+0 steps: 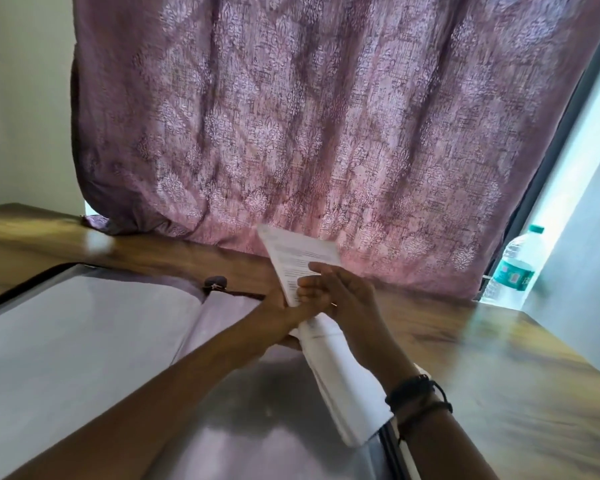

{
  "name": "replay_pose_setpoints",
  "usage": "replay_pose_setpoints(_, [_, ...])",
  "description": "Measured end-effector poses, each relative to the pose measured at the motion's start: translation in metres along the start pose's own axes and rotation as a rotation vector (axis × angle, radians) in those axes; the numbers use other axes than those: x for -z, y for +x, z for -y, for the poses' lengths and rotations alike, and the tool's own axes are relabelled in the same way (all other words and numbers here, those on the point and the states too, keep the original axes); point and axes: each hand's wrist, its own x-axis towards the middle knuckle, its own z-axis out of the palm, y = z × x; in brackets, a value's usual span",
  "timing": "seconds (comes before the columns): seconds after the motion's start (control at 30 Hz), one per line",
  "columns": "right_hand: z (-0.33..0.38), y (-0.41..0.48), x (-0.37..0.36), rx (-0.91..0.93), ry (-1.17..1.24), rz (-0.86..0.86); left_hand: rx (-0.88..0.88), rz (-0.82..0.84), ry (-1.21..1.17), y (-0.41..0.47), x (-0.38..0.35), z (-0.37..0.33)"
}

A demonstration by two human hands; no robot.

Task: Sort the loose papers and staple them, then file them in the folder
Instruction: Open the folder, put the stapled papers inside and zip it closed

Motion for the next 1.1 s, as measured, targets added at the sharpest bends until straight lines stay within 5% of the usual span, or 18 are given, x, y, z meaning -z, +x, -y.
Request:
replay_pose_setpoints(0.1, [-0.01,0.005,0.011,0.023,0.008,-0.009,-0.038,-0.109,-0.053,0.002,0.008,0.002])
replay_pose_setpoints(0.27, [-0.012,0.015,0.053,-0.005,-0.6,-0.319,-0.027,-0.21,-0.219,0.006,0.038,-0.004])
replay_pose_setpoints(0.43, [-0.007,0.007,0.084,-0.274,-0.295,0.04,-0.113,-0.298,-0.295,0.009,0.056,-0.011])
replay_pose_setpoints(0.57, [-0.009,0.005,0.068,-0.237,-0.271,0.141,-0.162,-0.369,-0.31,0.01,0.064,-0.014])
replay_pose_setpoints(0.83, [-0.004,0.006,0.062,-0.011,-0.164,-0.11,-0.132,-0.213,-0.224,0.01,0.074,-0.015])
replay_pose_setpoints(1.1, [-0.02,0.011,0.041,0.144,-0.317,-0.106,-0.325,-0.391,0.093,0.016,0.064,-0.007])
